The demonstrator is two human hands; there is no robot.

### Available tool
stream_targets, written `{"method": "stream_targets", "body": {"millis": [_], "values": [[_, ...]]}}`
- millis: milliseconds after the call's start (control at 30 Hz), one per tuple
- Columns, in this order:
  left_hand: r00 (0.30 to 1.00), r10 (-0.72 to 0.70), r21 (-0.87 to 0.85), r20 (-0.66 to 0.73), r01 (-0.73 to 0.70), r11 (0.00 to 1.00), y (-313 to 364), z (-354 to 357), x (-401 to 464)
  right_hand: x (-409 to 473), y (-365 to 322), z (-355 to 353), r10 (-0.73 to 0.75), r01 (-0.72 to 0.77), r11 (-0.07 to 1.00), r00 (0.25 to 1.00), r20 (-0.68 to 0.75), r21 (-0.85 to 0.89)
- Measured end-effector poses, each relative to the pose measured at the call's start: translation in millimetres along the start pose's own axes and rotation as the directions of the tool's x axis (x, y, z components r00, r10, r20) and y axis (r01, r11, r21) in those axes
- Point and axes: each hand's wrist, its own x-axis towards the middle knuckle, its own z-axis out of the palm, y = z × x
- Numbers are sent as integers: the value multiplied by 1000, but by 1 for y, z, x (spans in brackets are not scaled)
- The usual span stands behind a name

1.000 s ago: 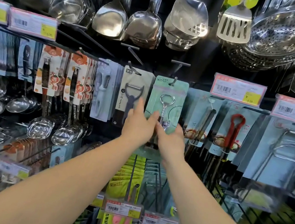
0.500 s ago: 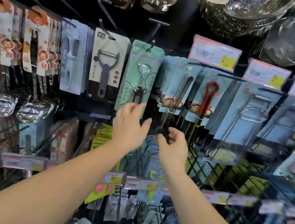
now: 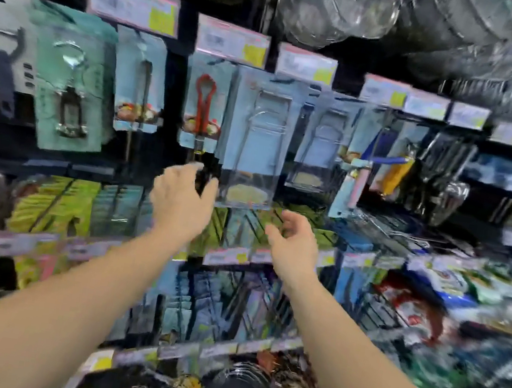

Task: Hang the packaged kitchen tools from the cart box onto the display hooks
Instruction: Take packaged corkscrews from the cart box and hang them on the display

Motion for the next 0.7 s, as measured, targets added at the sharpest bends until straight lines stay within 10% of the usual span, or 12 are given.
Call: {"method": "stream_targets", "body": {"millis": [167,700], "values": [[923,210,124,323,-261,957,118,95,-80,7,65,-121,42,-44,996,999,-27,-77],[474,524,-170,708,-606,777,387,341,-277,-15,284,-444,318,-455,866,822,-472,-208]]}}
